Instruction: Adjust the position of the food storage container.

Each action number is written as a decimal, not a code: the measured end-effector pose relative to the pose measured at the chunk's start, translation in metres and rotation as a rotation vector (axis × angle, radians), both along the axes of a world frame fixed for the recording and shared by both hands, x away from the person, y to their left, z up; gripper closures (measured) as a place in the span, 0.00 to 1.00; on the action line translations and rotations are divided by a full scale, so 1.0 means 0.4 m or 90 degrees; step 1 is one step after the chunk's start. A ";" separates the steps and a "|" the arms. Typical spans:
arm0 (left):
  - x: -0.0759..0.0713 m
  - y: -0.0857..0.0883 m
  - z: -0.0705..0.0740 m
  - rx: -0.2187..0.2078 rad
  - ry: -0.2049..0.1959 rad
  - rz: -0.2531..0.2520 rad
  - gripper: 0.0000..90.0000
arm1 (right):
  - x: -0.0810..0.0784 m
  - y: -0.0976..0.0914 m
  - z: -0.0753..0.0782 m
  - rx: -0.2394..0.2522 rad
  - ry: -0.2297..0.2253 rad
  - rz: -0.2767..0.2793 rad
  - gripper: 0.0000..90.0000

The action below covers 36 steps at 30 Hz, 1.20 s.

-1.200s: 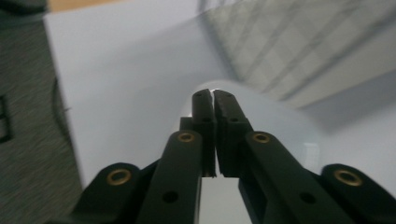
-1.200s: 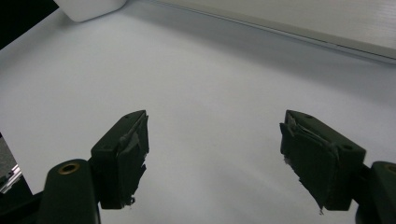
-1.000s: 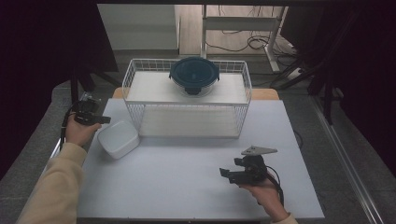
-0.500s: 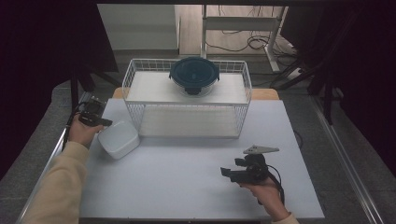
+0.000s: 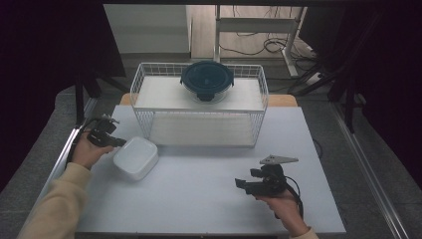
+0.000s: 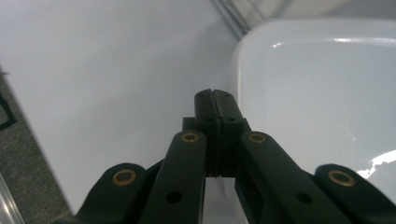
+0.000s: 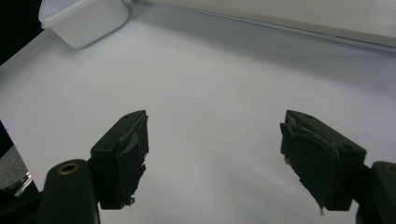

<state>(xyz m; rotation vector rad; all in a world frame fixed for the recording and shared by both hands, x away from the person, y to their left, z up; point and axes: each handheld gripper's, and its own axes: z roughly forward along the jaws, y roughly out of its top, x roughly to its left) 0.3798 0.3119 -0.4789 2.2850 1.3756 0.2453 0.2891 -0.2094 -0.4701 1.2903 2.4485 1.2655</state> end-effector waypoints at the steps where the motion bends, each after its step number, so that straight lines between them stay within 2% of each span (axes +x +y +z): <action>1: -0.005 -0.005 0.001 -0.002 0.000 -0.003 1.00 | 0.000 0.002 0.000 0.000 -0.001 0.002 0.25; 3: -0.018 -0.021 -0.001 -0.016 0.002 -0.014 1.00 | 0.000 0.004 0.000 -0.001 0.001 0.003 0.25; 9: -0.050 -0.062 -0.003 -0.030 0.004 -0.028 1.00 | 0.000 0.005 -0.001 -0.002 0.002 0.003 0.25; 14: -0.073 -0.098 -0.005 -0.054 0.011 -0.048 1.00 | 0.000 0.004 -0.001 -0.002 0.003 0.003 0.25; 19: -0.091 -0.128 -0.003 -0.046 0.009 -0.073 1.00 | -0.001 0.005 0.000 -0.004 0.003 0.004 0.25; 20: -0.098 -0.133 0.000 -0.037 0.000 -0.079 1.00 | -0.001 0.004 0.000 -0.003 0.003 0.004 0.25; 21: -0.098 -0.133 0.000 -0.037 0.000 -0.079 1.00 | -0.001 0.004 0.000 -0.003 0.003 0.004 0.25; 23: -0.109 -0.129 0.008 -0.026 -0.019 -0.074 1.00 | -0.001 0.004 0.001 -0.003 0.003 0.003 0.25; 25: -0.120 -0.114 0.012 -0.044 -0.026 -0.066 1.00 | -0.003 0.004 0.002 0.000 0.004 0.003 0.25; 30: -0.155 -0.077 -0.011 -0.044 -0.002 -0.063 1.00 | -0.005 0.004 0.004 -0.002 0.003 0.006 0.25; 32: -0.170 -0.074 -0.024 -0.059 0.003 -0.067 1.00 | -0.003 0.004 0.003 -0.002 0.004 0.005 0.25; 36: -0.190 -0.078 -0.036 -0.067 0.005 -0.081 1.00 | -0.003 0.005 0.005 -0.002 0.005 0.005 0.25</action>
